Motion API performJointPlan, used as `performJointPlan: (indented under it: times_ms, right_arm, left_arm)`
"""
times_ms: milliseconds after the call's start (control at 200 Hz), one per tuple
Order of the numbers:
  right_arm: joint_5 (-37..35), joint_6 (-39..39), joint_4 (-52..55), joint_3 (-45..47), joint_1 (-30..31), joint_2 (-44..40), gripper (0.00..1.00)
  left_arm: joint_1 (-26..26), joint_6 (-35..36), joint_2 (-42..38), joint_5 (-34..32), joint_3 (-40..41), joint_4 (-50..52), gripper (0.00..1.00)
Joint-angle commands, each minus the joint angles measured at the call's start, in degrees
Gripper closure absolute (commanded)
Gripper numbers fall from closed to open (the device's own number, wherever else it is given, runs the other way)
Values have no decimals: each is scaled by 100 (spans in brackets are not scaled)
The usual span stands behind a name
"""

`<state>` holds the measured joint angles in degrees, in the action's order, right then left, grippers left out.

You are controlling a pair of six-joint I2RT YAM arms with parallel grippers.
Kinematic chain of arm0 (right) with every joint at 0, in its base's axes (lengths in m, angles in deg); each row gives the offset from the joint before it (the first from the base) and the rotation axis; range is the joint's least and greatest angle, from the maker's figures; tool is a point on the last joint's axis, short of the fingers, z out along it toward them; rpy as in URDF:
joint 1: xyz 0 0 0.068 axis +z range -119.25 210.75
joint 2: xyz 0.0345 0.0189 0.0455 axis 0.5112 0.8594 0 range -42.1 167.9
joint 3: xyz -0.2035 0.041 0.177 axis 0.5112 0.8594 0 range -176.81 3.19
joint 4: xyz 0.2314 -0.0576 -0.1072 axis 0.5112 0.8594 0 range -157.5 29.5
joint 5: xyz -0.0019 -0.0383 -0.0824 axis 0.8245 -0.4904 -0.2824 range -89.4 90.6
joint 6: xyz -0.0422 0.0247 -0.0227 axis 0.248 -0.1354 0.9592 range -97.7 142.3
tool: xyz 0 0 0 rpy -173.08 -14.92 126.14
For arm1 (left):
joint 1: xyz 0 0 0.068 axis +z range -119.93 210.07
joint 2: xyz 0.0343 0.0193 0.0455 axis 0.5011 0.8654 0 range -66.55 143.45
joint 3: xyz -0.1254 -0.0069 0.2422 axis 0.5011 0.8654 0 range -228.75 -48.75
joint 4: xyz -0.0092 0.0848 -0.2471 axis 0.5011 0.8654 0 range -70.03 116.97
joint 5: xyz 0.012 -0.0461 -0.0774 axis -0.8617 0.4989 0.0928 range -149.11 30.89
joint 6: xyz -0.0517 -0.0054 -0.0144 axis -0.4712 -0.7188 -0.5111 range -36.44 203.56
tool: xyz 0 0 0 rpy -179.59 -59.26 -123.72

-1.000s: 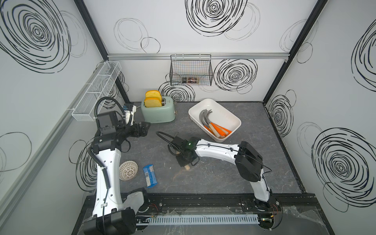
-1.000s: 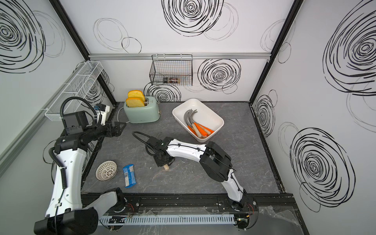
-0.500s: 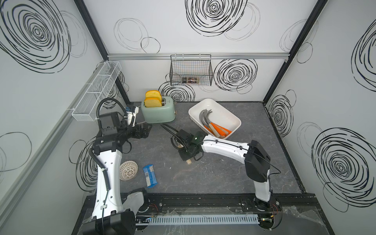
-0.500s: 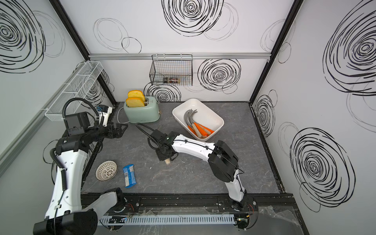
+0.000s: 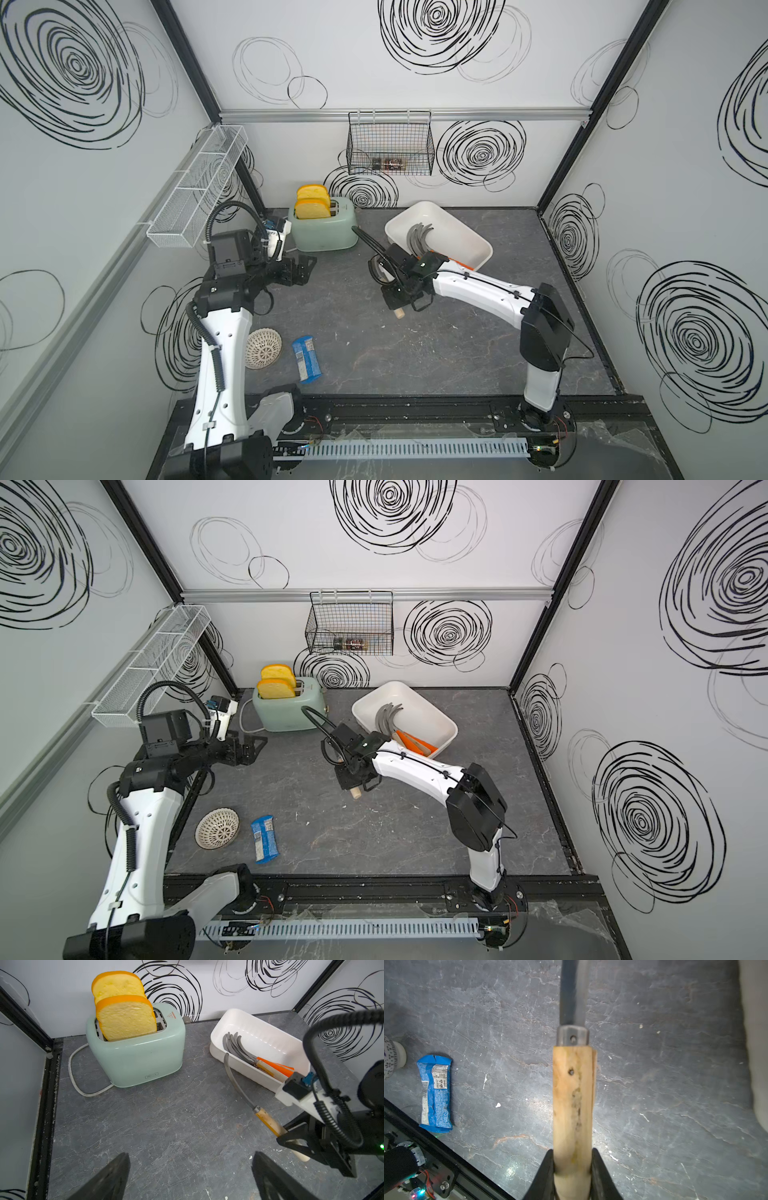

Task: Put small sickles into storage boxes
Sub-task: Pick up the sickle at the center of the board, then place the sickle in the storage box.

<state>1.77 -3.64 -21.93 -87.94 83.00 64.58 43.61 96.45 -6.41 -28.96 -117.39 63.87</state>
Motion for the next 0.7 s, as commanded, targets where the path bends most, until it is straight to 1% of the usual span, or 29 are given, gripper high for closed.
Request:
performJointPlan:
  times_ms: [0, 440, 695]
  right_arm:
    - [81, 201, 128, 42, -256, -406, 100]
    - [542, 558, 217, 43, -1621, -812, 100]
    - [612, 892, 338, -169, -2320, -620, 100]
  left_arm:
    - [-104, 61, -110, -70, 78, 61, 4]
    - [-505, 159, -170, -176, 283, 5, 4]
    - [-604, 140, -97, -193, 176, 5, 4]
